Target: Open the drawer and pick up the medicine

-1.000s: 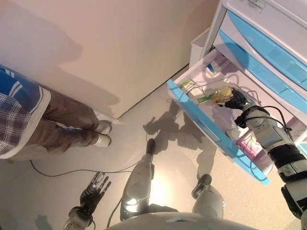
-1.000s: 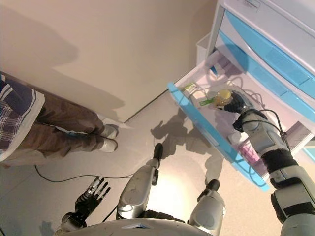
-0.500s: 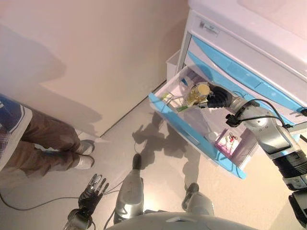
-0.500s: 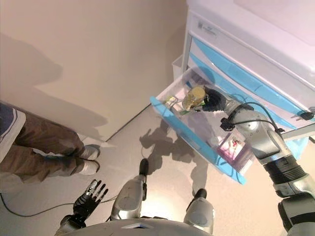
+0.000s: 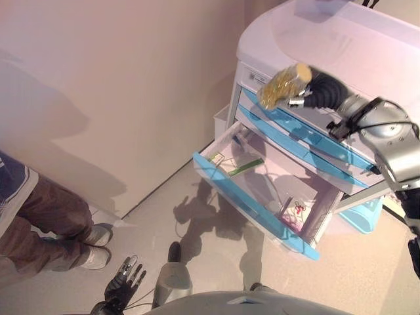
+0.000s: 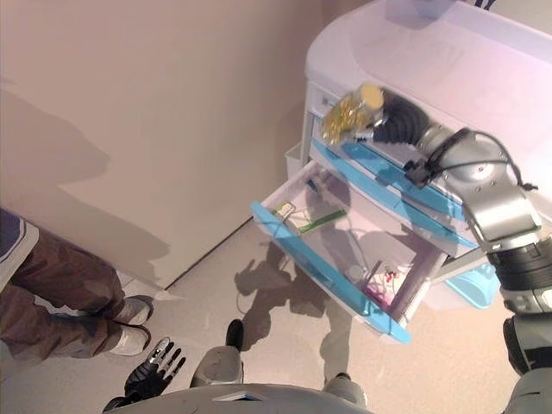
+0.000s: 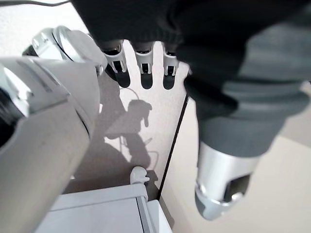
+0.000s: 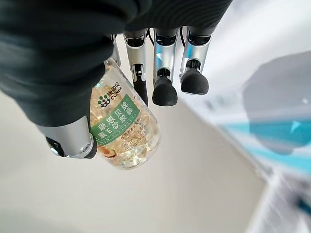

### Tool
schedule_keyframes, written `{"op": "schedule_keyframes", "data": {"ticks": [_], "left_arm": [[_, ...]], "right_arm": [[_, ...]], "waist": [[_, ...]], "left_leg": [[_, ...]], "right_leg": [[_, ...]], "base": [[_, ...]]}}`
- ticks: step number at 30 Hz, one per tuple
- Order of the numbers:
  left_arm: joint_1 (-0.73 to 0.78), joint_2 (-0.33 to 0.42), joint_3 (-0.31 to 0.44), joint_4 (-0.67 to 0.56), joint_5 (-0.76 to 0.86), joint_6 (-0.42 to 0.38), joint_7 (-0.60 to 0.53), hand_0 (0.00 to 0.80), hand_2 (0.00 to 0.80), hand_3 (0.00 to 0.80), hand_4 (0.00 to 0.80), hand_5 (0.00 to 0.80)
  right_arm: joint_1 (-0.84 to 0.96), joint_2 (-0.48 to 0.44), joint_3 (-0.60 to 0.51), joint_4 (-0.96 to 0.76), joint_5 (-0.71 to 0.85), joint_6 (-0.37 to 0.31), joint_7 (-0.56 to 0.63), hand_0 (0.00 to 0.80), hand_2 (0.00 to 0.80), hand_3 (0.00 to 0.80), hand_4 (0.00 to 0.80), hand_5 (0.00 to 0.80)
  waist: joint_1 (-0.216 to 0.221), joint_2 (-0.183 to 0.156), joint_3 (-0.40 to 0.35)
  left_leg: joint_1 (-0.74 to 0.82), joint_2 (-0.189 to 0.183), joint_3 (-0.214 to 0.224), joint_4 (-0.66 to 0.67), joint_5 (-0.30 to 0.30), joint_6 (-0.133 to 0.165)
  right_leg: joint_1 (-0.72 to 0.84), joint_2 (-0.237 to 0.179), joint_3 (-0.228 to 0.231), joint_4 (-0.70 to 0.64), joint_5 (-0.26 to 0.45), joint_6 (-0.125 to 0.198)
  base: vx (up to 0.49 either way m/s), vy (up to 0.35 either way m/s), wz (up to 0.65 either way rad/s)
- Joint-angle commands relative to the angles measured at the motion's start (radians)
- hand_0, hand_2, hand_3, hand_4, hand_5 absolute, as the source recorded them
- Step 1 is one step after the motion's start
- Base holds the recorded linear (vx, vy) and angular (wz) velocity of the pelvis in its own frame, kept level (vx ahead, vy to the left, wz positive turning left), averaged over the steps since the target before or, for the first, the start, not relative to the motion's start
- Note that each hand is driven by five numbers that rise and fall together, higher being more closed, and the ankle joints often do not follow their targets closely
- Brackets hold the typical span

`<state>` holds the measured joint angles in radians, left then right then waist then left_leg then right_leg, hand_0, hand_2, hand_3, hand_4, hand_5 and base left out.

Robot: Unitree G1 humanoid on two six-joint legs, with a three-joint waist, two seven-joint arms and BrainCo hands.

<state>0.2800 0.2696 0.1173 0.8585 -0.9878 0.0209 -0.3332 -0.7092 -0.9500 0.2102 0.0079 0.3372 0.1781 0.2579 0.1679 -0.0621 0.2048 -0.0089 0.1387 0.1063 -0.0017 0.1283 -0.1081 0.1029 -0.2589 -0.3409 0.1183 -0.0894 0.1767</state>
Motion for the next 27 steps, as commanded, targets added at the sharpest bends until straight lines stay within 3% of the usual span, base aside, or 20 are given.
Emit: {"op": "schedule_keyframes", "data": {"ticks": [1,11,22,27], "left_arm": [[0.013,0.034,-0.006,0.017,0.033,-0.005,0.005,0.000,0.000,0.000,0.000,0.000],[-0.013,0.057,-0.018,0.054,0.023,0.003,0.031,0.000,0.000,0.000,0.000,0.000],[-0.039,0.087,-0.039,0.047,-0.004,0.020,0.077,0.000,0.000,0.000,0.000,0.000],[-0.049,0.093,-0.042,0.048,-0.012,0.025,0.088,0.000,0.000,0.000,0.000,0.000]], "right_arm": [[-0.173,-0.066,-0.016,0.061,0.055,0.024,-0.168,0.800,0.800,0.800,0.800,0.800],[-0.424,-0.151,0.121,0.352,0.022,0.211,-0.352,0.800,0.800,0.800,0.800,0.800],[-0.701,-0.177,0.445,0.801,-0.073,0.349,-0.243,0.800,0.800,0.800,0.800,0.800],[-0.699,-0.165,0.473,0.932,-0.160,0.352,-0.153,0.800,0.800,0.800,0.800,0.800]], "waist": [[0.038,-0.004,-0.045],[0.052,-0.014,-0.071],[0.075,-0.021,-0.075],[0.082,-0.016,-0.074]], "left_leg": [[0.087,0.031,-0.012,0.036,-0.111,0.016],[0.105,0.025,-0.015,0.031,-0.121,0.016],[0.109,0.024,-0.029,0.029,-0.119,0.016],[0.112,0.026,-0.035,0.029,-0.120,0.017]], "right_leg": [[-0.026,-0.006,-0.028,-0.016,0.100,-0.034],[-0.005,-0.005,-0.030,-0.029,0.101,-0.035],[0.004,-0.008,-0.031,-0.034,0.104,-0.040],[0.004,-0.011,-0.036,-0.026,0.098,-0.042]], "base": [[0.031,-0.003,-0.01],[0.000,0.000,0.00],[0.005,-0.003,-0.01],[0.000,0.000,0.00]]}}
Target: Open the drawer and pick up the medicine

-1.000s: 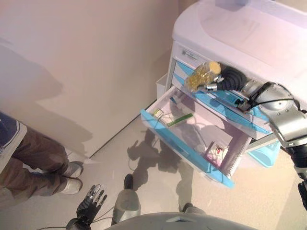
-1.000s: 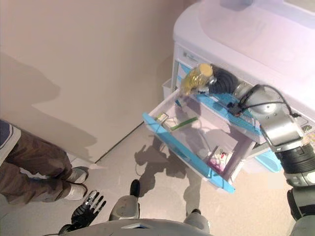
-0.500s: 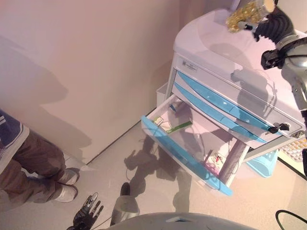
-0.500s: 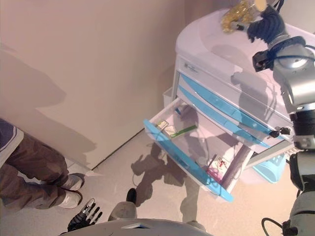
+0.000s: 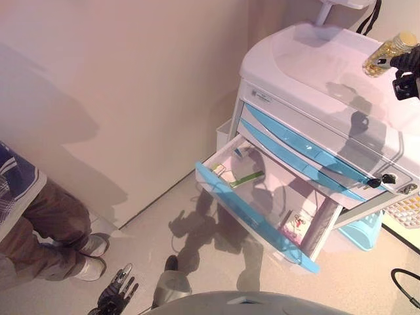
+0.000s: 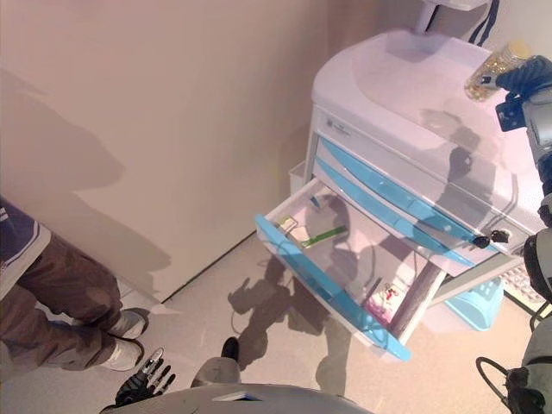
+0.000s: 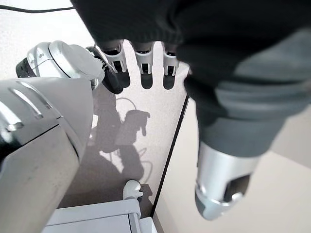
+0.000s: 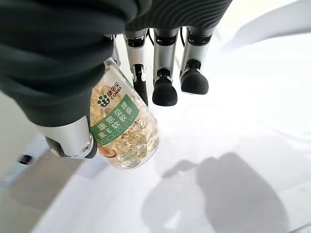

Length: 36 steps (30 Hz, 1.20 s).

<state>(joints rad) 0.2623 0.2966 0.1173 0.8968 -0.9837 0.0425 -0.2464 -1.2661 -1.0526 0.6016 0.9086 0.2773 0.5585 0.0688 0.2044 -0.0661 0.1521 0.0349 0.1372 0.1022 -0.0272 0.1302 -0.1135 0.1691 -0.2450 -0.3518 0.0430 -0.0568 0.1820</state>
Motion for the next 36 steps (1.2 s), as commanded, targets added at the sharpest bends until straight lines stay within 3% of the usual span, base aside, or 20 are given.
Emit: {"op": "schedule_keyframes", "data": {"ticks": [1,8,18,19,20,26,36], "left_arm": [[-0.032,0.066,-0.042,0.009,-0.013,0.006,0.003,0.000,0.000,0.000,0.000,0.000],[-0.038,0.073,-0.051,0.030,-0.006,0.006,-0.009,0.000,0.000,0.000,0.000,0.000],[-0.040,0.079,-0.048,0.034,0.004,0.008,-0.029,0.000,0.000,0.000,0.000,0.000],[-0.039,0.076,-0.048,0.034,0.008,0.007,-0.032,0.000,0.000,0.000,0.000,0.000],[-0.037,0.076,-0.050,0.034,0.008,0.005,-0.036,0.000,0.000,0.000,0.000,0.000],[-0.030,0.077,-0.055,0.030,0.012,0.005,-0.045,0.000,0.000,0.000,0.000,0.000],[-0.009,0.076,-0.057,-0.012,-0.002,-0.003,-0.055,0.000,0.000,0.000,0.000,0.000]], "right_arm": [[-0.135,-0.062,0.081,0.054,-0.124,-0.033,0.055,0.800,0.800,0.800,0.800,0.800],[-0.066,-0.037,0.050,0.192,-0.228,-0.079,0.098,0.800,0.800,0.800,0.800,0.800],[0.035,-0.008,-0.005,0.257,-0.302,-0.080,0.115,0.800,0.800,0.800,0.800,0.800],[0.045,-0.006,-0.015,0.263,-0.284,-0.075,0.076,0.734,0.734,0.734,0.734,0.734],[0.054,-0.006,-0.029,0.266,-0.283,-0.075,0.053,0.000,0.000,0.000,0.000,0.000],[0.051,0.000,-0.047,0.247,-0.267,-0.108,-0.027,0.000,0.000,0.000,0.000,0.000],[-0.049,-0.062,-0.003,0.029,-0.175,-0.139,-0.238,0.000,0.000,0.000,0.000,0.000]], "waist": [[0.048,-0.011,-0.022],[0.066,0.002,-0.017],[0.082,0.026,-0.001],[0.083,0.028,0.001],[0.083,0.030,0.002],[0.082,0.035,0.000],[0.050,0.023,-0.016]], "left_leg": [[0.068,0.027,-0.033,0.052,-0.121,0.022],[0.060,0.027,-0.048,0.052,-0.117,0.023],[0.044,0.025,-0.069,0.054,-0.110,0.024],[0.044,0.025,-0.069,0.054,-0.110,0.023],[0.044,0.026,-0.070,0.054,-0.110,0.023],[0.050,0.025,-0.068,0.052,-0.110,0.023],[0.064,0.030,-0.031,0.057,-0.117,0.022]], "right_leg": [[-0.062,-0.025,-0.026,0.049,0.064,-0.048],[-0.066,-0.030,-0.040,0.056,0.060,-0.049],[-0.082,-0.034,-0.046,0.073,0.052,-0.051],[-0.082,-0.034,-0.047,0.075,0.051,-0.051],[-0.081,-0.034,-0.047,0.076,0.051,-0.051],[-0.080,-0.033,-0.043,0.076,0.052,-0.051],[-0.072,-0.028,-0.023,0.065,0.060,-0.046]], "base": [[0.009,-0.012,0.03],[0.003,-0.005,0.03],[0.000,0.000,0.00],[0.000,0.000,0.00],[0.000,0.000,0.00],[0.004,0.003,0.02],[0.002,0.001,-0.01]]}}
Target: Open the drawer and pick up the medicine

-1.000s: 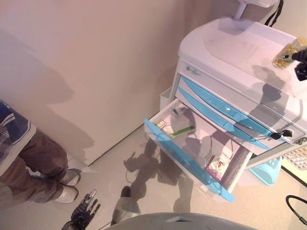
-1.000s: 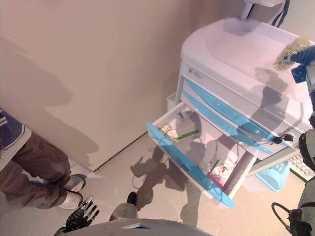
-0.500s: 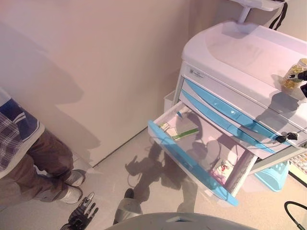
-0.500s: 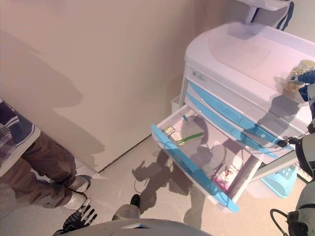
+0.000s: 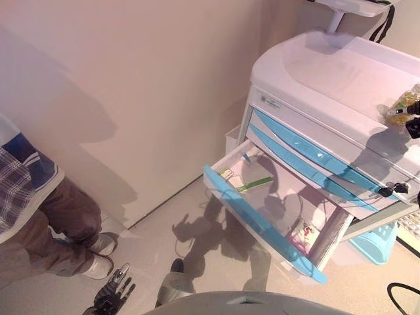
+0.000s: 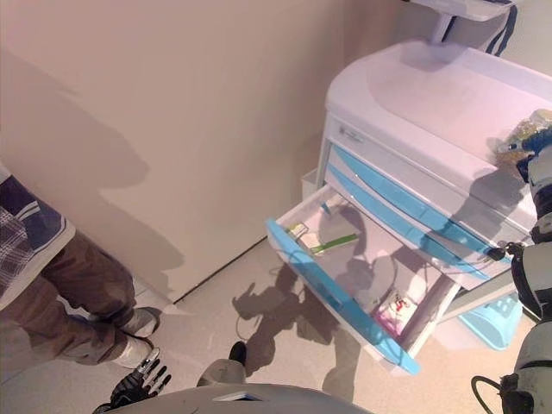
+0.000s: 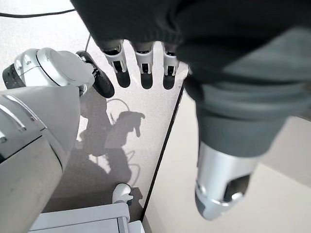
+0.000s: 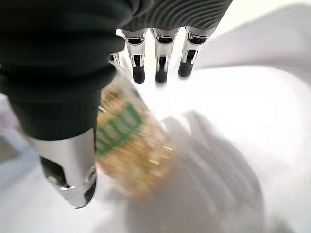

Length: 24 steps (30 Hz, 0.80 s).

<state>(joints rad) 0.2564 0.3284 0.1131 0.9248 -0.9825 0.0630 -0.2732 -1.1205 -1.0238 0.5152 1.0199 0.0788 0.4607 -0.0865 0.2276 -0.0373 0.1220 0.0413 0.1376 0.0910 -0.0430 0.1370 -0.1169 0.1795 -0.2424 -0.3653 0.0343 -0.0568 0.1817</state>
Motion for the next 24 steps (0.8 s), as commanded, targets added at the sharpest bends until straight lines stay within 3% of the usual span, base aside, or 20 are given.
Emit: {"op": "schedule_keyframes", "data": {"ticks": [1,10,15,18,21,24], "left_arm": [[-0.001,0.044,-0.052,-0.044,0.000,-0.025,-0.033,0.000,0.000,0.000,0.000,0.000],[0.013,0.058,-0.086,-0.111,0.024,-0.050,-0.052,0.000,0.000,0.000,0.000,0.000],[0.022,0.066,-0.094,-0.155,0.056,-0.069,-0.066,0.000,0.000,0.000,0.000,0.000],[0.028,0.071,-0.096,-0.183,0.134,-0.099,-0.088,0.000,0.000,0.000,0.000,0.000],[0.024,0.076,-0.104,-0.218,0.253,-0.119,-0.095,0.000,0.000,0.000,0.000,0.000],[-0.009,0.092,-0.133,-0.229,0.386,-0.144,-0.091,0.000,0.000,0.000,0.000,0.000]], "right_arm": [[-0.204,-0.098,0.088,-0.105,0.031,-0.039,-0.093,0.000,0.000,0.000,0.000,0.000],[-0.261,-0.173,0.097,-0.346,-0.021,-0.052,-0.227,0.000,0.000,0.000,0.000,0.000],[-0.226,-0.199,0.047,-0.534,-0.097,-0.069,-0.274,0.000,0.000,0.000,0.000,0.000],[-0.141,-0.201,-0.025,-0.721,-0.104,-0.123,-0.229,0.000,0.000,0.000,0.000,0.000],[0.038,-0.171,-0.132,-0.948,-0.044,-0.173,-0.111,0.000,0.000,0.000,0.000,0.000],[0.270,-0.116,-0.232,-1.184,0.019,-0.266,0.049,0.000,0.000,0.000,0.000,0.000]], "waist": [[0.023,-0.007,0.012],[-0.018,-0.016,-0.009],[-0.041,-0.015,-0.023],[-0.059,-0.011,-0.029],[-0.086,-0.006,-0.030],[-0.123,0.003,-0.029]], "left_leg": [[0.060,0.030,-0.016,0.072,-0.124,0.025],[0.069,0.032,0.023,0.077,-0.134,0.028],[0.069,0.030,0.042,0.077,-0.137,0.028],[0.065,0.029,0.053,0.080,-0.141,0.028],[0.063,0.029,0.065,0.084,-0.146,0.029],[0.070,0.033,0.084,0.083,-0.150,0.031]], "right_leg": [[-0.082,-0.030,-0.007,0.071,0.061,-0.046],[-0.085,-0.021,0.026,0.056,0.070,-0.041],[-0.091,-0.013,0.048,0.043,0.074,-0.038],[-0.100,-0.009,0.061,0.042,0.073,-0.035],[-0.110,-0.007,0.078,0.043,0.070,-0.034],[-0.119,-0.004,0.100,0.047,0.068,-0.033]], "base": [[0.003,0.000,-0.03],[-0.003,-0.015,-0.13],[-0.021,-0.028,-0.17],[-0.039,-0.040,-0.16],[-0.052,-0.036,-0.16],[-0.042,-0.016,-0.19]]}}
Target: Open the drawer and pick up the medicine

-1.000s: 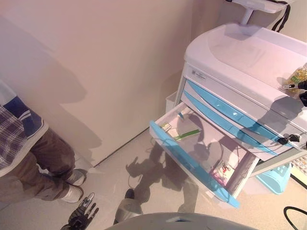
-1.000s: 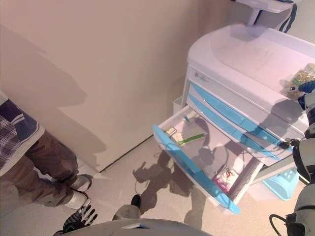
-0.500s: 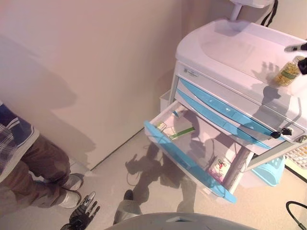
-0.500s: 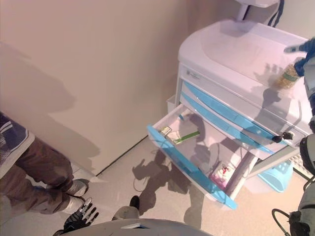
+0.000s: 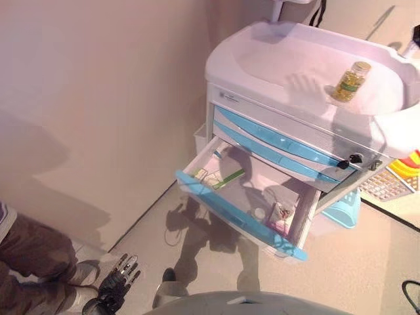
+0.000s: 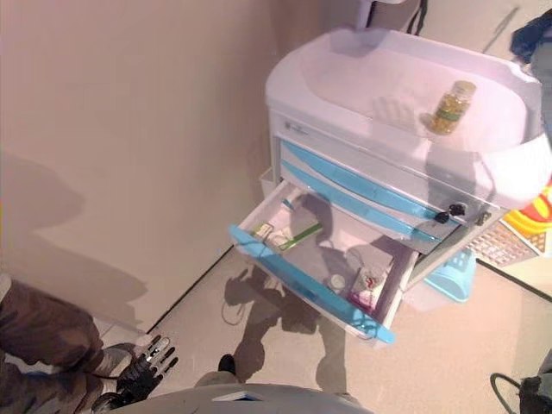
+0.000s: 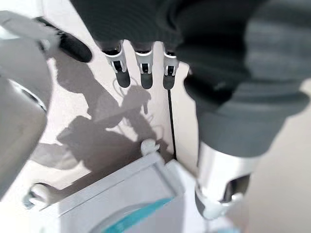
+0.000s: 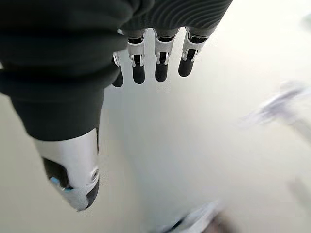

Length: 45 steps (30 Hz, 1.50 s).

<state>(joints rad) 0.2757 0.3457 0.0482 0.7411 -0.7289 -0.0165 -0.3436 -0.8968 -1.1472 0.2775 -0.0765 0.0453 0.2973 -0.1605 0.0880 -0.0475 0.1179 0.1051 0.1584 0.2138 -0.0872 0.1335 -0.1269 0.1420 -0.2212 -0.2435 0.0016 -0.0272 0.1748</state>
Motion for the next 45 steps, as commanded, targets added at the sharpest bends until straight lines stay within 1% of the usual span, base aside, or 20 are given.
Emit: {"op": "schedule_keyframes", "data": {"ticks": [1,5,6,7,8,9,10,15,17,23,26,30,31,33,34,37,39,40,41,45], "left_arm": [[-0.042,0.084,-0.086,-0.049,0.167,-0.069,-0.010,0.000,0.000,0.000,0.000,0.000],[-0.097,0.116,-0.153,-0.052,0.307,-0.099,0.006,0.000,0.000,0.000,0.000,0.000],[-0.106,0.120,-0.164,-0.051,0.325,-0.106,0.008,0.000,0.000,0.000,0.000,0.000],[-0.129,0.130,-0.190,-0.057,0.355,-0.115,0.010,0.000,0.000,0.000,0.000,0.000],[-0.131,0.132,-0.194,-0.058,0.366,-0.117,0.006,0.000,0.000,0.000,0.000,0.000],[-0.154,0.141,-0.223,-0.065,0.395,-0.129,0.019,0.000,0.000,0.000,0.000,0.000],[-0.165,0.148,-0.241,-0.070,0.407,-0.138,0.014,0.000,0.000,0.000,0.000,0.000],[-0.200,0.166,-0.310,-0.097,0.465,-0.173,0.025,0.000,0.000,0.000,0.000,0.000],[-0.214,0.170,-0.334,-0.100,0.523,-0.192,0.035,0.000,0.000,0.000,0.000,0.000],[-0.281,0.184,-0.424,-0.053,0.688,-0.247,0.086,0.000,0.000,0.000,0.000,0.000],[-0.339,0.188,-0.504,-0.004,0.794,-0.273,0.139,0.000,0.000,0.000,0.000,0.000],[-0.414,0.202,-0.583,0.035,0.831,-0.299,0.197,0.000,0.000,0.000,0.000,0.000],[-0.429,0.203,-0.590,0.040,0.826,-0.297,0.206,0.000,0.000,0.000,0.000,0.000],[-0.482,0.208,-0.605,0.063,0.817,-0.304,0.245,0.000,0.000,0.000,0.000,0.000],[-0.488,0.208,-0.606,0.067,0.816,-0.306,0.251,0.000,0.000,0.000,0.000,0.000],[-0.544,0.209,-0.611,0.103,0.817,-0.339,0.299,0.000,0.000,0.000,0.000,0.000],[-0.584,0.229,-0.609,0.124,0.786,-0.359,0.332,0.000,0.000,0.000,0.000,0.000],[-0.602,0.239,-0.607,0.133,0.768,-0.364,0.338,0.000,0.000,0.000,0.000,0.000],[-0.619,0.248,-0.605,0.142,0.755,-0.367,0.346,0.000,0.000,0.000,0.000,0.000],[-0.661,0.284,-0.589,0.162,0.704,-0.377,0.356,0.000,0.000,0.000,0.000,0.000]], "right_arm": [[0.112,0.039,-0.013,-0.148,0.045,-0.159,0.202,0.000,0.000,0.000,0.000,0.000],[0.277,0.128,-0.011,-0.317,0.058,-0.269,0.363,0.000,0.000,0.000,0.000,0.000],[0.296,0.141,-0.010,-0.331,0.064,-0.277,0.379,0.000,0.000,0.000,0.000,0.000],[0.338,0.176,0.001,-0.364,0.091,-0.292,0.431,0.000,0.000,0.000,0.000,0.000],[0.346,0.179,-0.003,-0.369,0.092,-0.293,0.437,0.000,0.000,0.000,0.000,0.000],[0.381,0.217,0.020,-0.385,0.084,-0.304,0.463,0.000,0.000,0.000,0.000,0.000],[0.402,0.227,0.026,-0.390,0.089,-0.319,0.478,0.000,0.000,0.000,0.000,0.000],[0.482,0.259,0.025,-0.414,0.100,-0.361,0.489,0.000,0.000,0.000,0.000,0.000],[0.509,0.266,0.025,-0.427,0.124,-0.366,0.512,0.000,0.000,0.000,0.000,0.000],[0.591,0.279,0.074,-0.431,0.256,-0.298,0.628,0.000,0.000,0.000,0.000,0.000],[0.628,0.298,0.132,-0.406,0.310,-0.272,0.693,0.000,0.000,0.000,0.000,0.000],[0.645,0.326,0.199,-0.343,0.440,-0.196,0.754,0.000,0.000,0.000,0.000,0.000],[0.652,0.336,0.208,-0.330,0.442,-0.193,0.771,0.000,0.000,0.000,0.000,0.000],[0.680,0.357,0.228,-0.300,0.521,-0.157,0.813,0.000,0.000,0.000,0.000,0.000],[0.682,0.360,0.230,-0.297,0.531,-0.156,0.815,0.000,0.000,0.000,0.000,0.000],[0.728,0.374,0.223,-0.276,0.610,-0.124,0.867,0.000,0.000,0.000,0.000,0.000],[0.768,0.366,0.209,-0.266,0.632,-0.123,0.919,0.000,0.000,0.000,0.000,0.000],[0.784,0.362,0.203,-0.260,0.632,-0.129,0.935,0.000,0.000,0.000,0.000,0.000],[0.798,0.357,0.197,-0.256,0.630,-0.138,0.950,0.000,0.000,0.000,0.000,0.000],[0.845,0.342,0.161,-0.236,0.657,-0.132,0.997,0.000,0.000,0.000,0.000,0.000]], "waist": [[0.006,0.017,-0.024],[-0.032,0.027,-0.024],[-0.034,0.028,-0.024],[-0.050,0.032,-0.021],[-0.050,0.031,-0.021],[-0.064,0.035,-0.019],[-0.072,0.037,-0.018],[-0.102,0.046,-0.012],[-0.112,0.046,-0.010],[-0.152,0.048,0.004],[-0.183,0.051,0.025],[-0.227,0.060,0.066],[-0.235,0.063,0.075],[-0.264,0.069,0.111],[-0.267,0.069,0.115],[-0.297,0.073,0.148],[-0.321,0.074,0.174],[-0.333,0.077,0.184],[-0.343,0.077,0.193],[-0.374,0.079,0.217]], "left_leg": [[0.014,0.014,-0.030,0.128,-0.152,0.040],[0.022,0.021,-0.001,0.125,-0.152,0.037],[0.023,0.022,0.003,0.125,-0.152,0.036],[0.026,0.024,0.015,0.127,-0.154,0.034],[0.027,0.024,0.017,0.127,-0.154,0.034],[0.031,0.025,0.029,0.128,-0.157,0.033],[0.033,0.025,0.036,0.128,-0.157,0.032],[0.039,0.029,0.064,0.125,-0.157,0.029],[0.039,0.029,0.074,0.125,-0.158,0.028],[0.034,0.034,0.102,0.138,-0.164,0.029],[0.031,0.040,0.124,0.150,-0.169,0.030],[0.021,0.045,0.146,0.172,-0.178,0.026],[0.019,0.045,0.149,0.173,-0.177,0.025],[0.005,0.046,0.163,0.179,-0.176,0.021],[0.003,0.046,0.165,0.180,-0.176,0.021],[-0.017,0.051,0.178,0.194,-0.177,0.017],[-0.032,0.055,0.187,0.211,-0.180,0.013],[-0.029,0.055,0.181,0.221,-0.200,0.006],[-0.033,0.056,0.185,0.227,-0.201,0.004],[-0.041,0.060,0.197,0.248,-0.191,-0.002]], "right_leg": [[-0.080,-0.023,-0.014,0.081,0.035,-0.026],[-0.089,-0.019,0.006,0.078,0.042,-0.023],[-0.089,-0.019,0.008,0.077,0.043,-0.022],[-0.092,-0.018,0.014,0.077,0.044,-0.021],[-0.092,-0.018,0.015,0.077,0.044,-0.021],[-0.094,-0.016,0.023,0.072,0.049,-0.019],[-0.096,-0.016,0.028,0.070,0.051,-0.018],[-0.106,-0.011,0.046,0.059,0.062,-0.013],[-0.112,-0.010,0.051,0.053,0.068,-0.011],[-0.143,-0.008,0.076,0.059,0.076,-0.004],[-0.173,-0.007,0.093,0.070,0.082,-0.002],[-0.218,-0.007,0.124,0.092,0.084,-0.005],[-0.228,-0.005,0.130,0.095,0.085,-0.005],[-0.262,-0.002,0.155,0.104,0.089,-0.009],[-0.266,-0.001,0.158,0.106,0.089,-0.009],[-0.304,0.004,0.186,0.119,0.092,-0.016],[-0.336,0.010,0.205,0.138,0.091,-0.020],[-0.338,0.009,0.209,0.150,0.072,-0.013],[-0.346,0.011,0.215,0.156,0.071,-0.014],[-0.368,0.024,0.238,0.167,0.069,-0.023]], "base": [[-0.035,-0.011,-0.19],[-0.036,-0.013,-0.27],[-0.059,-0.012,-0.23],[-0.040,-0.009,-0.26],[-0.063,-0.005,-0.30],[-0.055,0.004,-0.27],[-0.073,0.007,-0.20],[-0.064,0.005,-0.14],[-0.053,-0.008,-0.14],[-0.039,-0.018,-0.13],[-0.059,-0.024,-0.16],[-0.060,0.019,-0.29],[-0.080,0.054,-0.27],[-0.096,0.054,-0.28],[-0.071,0.031,-0.32],[-0.048,0.028,-0.27],[-0.026,0.049,-0.20],[0.008,0.063,-0.26],[0.033,0.053,-0.29],[0.021,0.019,-0.27]]}}
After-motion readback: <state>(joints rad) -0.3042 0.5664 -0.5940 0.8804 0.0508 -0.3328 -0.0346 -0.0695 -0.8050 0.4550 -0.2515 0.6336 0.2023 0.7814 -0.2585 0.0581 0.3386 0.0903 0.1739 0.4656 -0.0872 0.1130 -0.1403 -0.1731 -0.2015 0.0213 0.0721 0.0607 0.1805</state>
